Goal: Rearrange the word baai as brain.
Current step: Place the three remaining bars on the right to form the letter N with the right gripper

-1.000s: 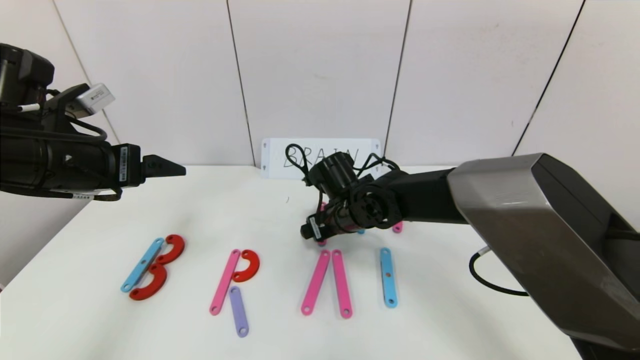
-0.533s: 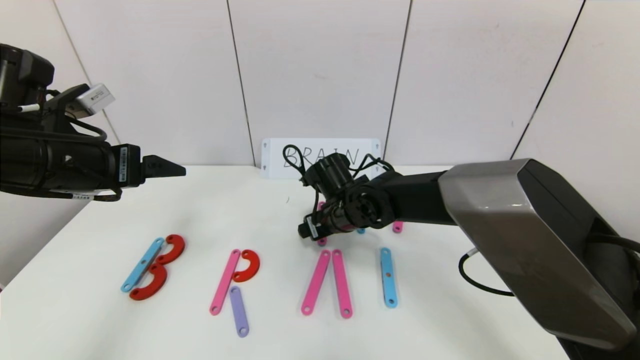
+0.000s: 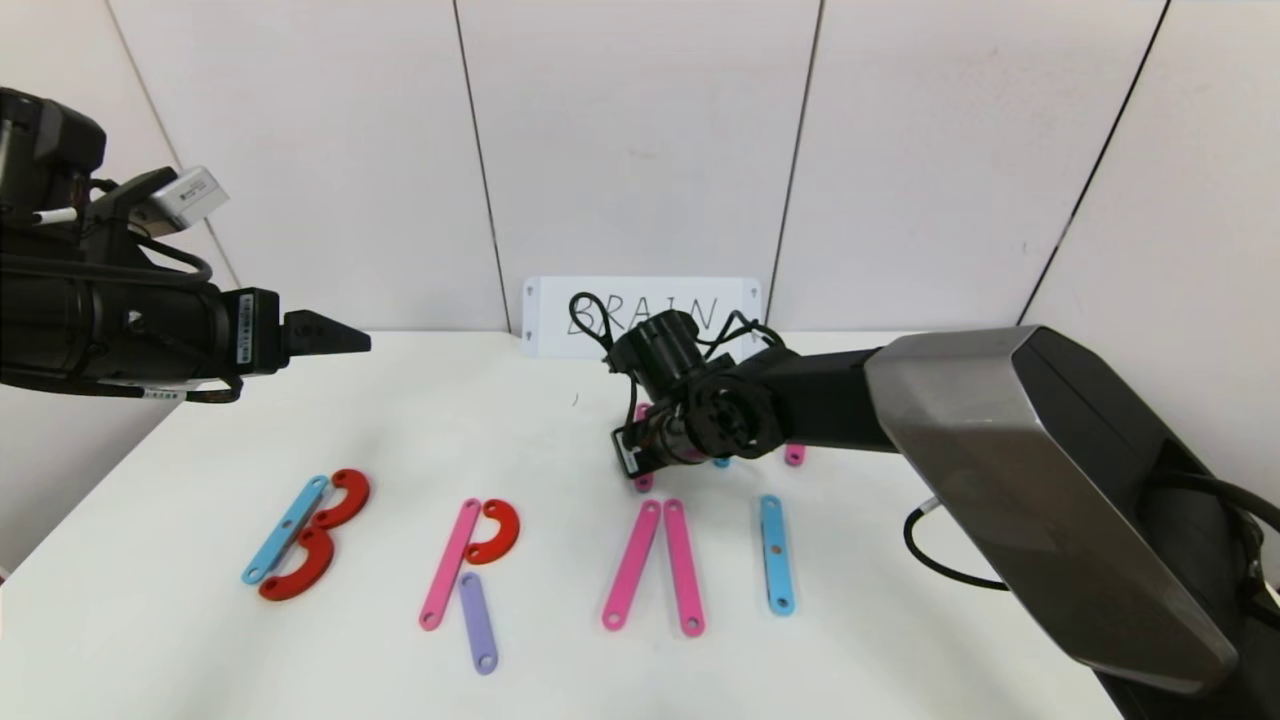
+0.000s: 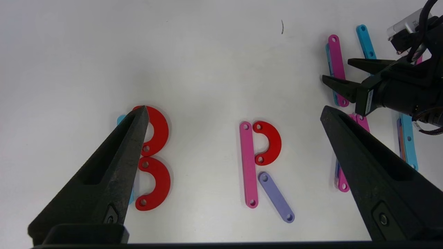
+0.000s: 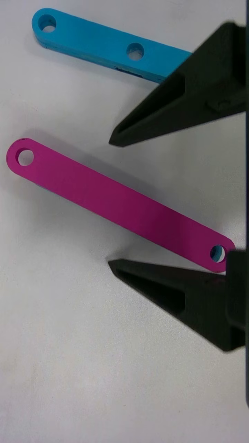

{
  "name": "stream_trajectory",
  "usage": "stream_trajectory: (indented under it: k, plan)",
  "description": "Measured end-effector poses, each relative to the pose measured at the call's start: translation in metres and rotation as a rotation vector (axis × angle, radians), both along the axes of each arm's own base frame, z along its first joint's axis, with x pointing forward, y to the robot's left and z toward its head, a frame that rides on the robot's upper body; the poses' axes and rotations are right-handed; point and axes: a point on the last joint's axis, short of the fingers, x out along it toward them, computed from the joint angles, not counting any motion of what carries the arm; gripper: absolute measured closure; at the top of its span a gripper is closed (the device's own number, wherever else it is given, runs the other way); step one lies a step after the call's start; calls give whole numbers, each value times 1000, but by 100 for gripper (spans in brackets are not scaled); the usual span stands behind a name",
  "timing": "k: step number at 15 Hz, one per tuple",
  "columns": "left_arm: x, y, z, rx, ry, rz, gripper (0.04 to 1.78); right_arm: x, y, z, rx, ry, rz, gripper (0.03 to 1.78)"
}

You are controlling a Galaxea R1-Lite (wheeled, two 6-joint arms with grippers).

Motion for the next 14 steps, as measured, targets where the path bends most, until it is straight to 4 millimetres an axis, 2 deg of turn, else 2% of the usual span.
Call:
stream_trajectory:
  k: [3, 5, 10, 14]
  plan:
    - [-1, 0, 1, -1, -5, 0, 9, 0, 0, -2, -3, 2, -2, 130]
    - [-2, 0, 2, -1, -7, -1, 9, 1, -1, -2, -6, 2, -5, 149]
    - [-2, 0, 2, -1, -7, -1, 9, 5, -7, 6, -30, -19, -53, 151]
    - [-2, 0, 1, -1, -5, -2, 9, 12, -26, 36, -22, -87, -121, 151]
